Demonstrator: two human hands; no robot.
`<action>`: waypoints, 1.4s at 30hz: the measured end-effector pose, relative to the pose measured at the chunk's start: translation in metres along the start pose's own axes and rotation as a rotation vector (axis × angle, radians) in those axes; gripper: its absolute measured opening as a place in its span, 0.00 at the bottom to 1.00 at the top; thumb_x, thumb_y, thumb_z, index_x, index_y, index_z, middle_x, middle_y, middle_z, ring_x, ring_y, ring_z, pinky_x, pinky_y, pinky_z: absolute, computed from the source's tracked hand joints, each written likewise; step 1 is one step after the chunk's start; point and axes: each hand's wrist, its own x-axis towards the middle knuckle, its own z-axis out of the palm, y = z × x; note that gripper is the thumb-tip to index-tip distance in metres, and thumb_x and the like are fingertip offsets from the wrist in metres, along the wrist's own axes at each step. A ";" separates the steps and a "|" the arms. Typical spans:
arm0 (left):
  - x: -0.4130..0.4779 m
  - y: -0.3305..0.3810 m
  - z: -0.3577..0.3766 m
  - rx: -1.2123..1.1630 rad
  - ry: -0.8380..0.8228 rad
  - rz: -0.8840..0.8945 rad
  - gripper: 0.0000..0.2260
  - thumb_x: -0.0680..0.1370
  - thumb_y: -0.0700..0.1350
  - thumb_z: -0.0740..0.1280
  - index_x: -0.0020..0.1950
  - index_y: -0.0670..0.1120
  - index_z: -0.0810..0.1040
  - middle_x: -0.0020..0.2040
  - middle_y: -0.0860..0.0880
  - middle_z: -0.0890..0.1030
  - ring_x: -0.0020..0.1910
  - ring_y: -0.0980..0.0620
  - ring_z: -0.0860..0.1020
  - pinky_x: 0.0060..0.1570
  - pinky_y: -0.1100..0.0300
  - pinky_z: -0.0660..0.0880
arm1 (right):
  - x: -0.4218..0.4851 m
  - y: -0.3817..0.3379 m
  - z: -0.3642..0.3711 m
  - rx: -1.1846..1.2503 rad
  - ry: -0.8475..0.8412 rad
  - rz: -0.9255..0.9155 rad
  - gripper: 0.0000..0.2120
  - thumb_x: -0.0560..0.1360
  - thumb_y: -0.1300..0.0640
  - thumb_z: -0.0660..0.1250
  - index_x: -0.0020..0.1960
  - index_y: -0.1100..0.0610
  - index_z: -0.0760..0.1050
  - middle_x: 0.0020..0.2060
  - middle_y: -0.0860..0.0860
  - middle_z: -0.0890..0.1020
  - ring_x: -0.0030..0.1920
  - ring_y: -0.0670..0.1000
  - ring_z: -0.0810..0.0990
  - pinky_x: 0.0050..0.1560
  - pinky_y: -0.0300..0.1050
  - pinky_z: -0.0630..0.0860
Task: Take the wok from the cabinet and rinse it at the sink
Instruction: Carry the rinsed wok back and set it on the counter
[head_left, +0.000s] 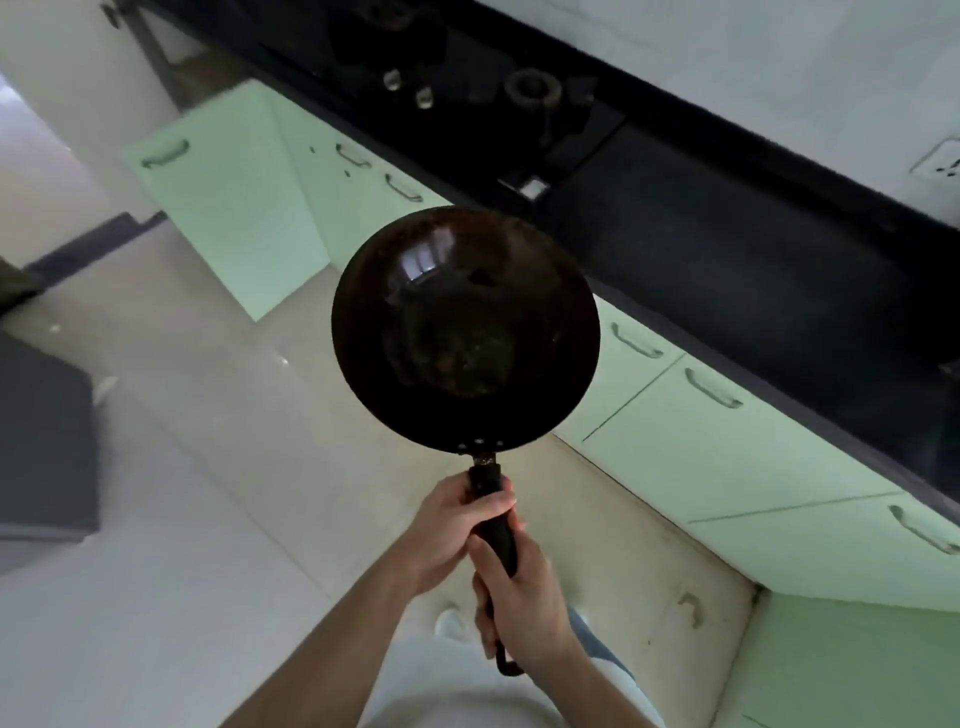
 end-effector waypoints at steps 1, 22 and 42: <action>-0.002 0.005 -0.011 -0.030 0.025 0.013 0.02 0.78 0.35 0.66 0.49 0.39 0.77 0.37 0.41 0.80 0.45 0.41 0.78 0.62 0.44 0.74 | 0.007 -0.006 0.008 -0.036 -0.026 0.010 0.10 0.82 0.57 0.61 0.48 0.63 0.71 0.24 0.53 0.74 0.19 0.52 0.70 0.19 0.42 0.66; 0.055 0.170 -0.243 -0.387 0.482 0.240 0.07 0.78 0.33 0.65 0.55 0.35 0.75 0.38 0.41 0.77 0.39 0.46 0.79 0.58 0.49 0.78 | 0.249 -0.151 0.186 -0.254 -0.505 -0.115 0.10 0.82 0.55 0.63 0.45 0.60 0.73 0.25 0.53 0.77 0.20 0.52 0.74 0.22 0.43 0.72; 0.064 0.309 -0.527 -0.470 0.622 0.334 0.08 0.78 0.34 0.66 0.56 0.35 0.75 0.39 0.42 0.78 0.40 0.47 0.80 0.55 0.52 0.80 | 0.415 -0.262 0.450 -0.371 -0.649 -0.165 0.09 0.82 0.56 0.64 0.43 0.56 0.74 0.26 0.50 0.77 0.23 0.49 0.75 0.27 0.44 0.72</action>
